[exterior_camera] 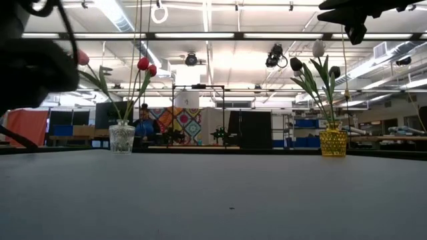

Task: Sort flowers into vase by color
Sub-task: Put the pink tulip into the transparent vase

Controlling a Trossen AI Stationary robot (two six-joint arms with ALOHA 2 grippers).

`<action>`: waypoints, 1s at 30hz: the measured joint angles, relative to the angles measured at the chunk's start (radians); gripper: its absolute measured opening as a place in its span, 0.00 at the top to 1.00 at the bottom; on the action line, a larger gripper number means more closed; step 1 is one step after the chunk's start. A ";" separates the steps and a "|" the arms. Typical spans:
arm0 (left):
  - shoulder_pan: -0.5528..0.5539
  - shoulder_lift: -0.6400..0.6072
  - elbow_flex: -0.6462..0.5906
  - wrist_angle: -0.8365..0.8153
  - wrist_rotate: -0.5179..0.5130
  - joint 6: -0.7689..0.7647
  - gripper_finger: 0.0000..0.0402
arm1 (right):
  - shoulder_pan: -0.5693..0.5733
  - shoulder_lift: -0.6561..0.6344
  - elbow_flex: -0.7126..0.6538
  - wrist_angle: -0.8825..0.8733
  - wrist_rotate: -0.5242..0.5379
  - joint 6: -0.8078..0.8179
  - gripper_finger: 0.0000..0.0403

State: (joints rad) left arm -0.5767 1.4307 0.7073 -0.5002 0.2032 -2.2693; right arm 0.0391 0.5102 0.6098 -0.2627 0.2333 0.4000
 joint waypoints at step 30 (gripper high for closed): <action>-0.129 0.098 0.050 0.034 -0.002 -0.035 0.40 | 0.000 0.000 0.000 0.000 0.000 0.000 0.72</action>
State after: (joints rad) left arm -0.7057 1.5292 0.7575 -0.4658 0.2017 -2.3040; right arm 0.0393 0.5104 0.6098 -0.2626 0.2333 0.4002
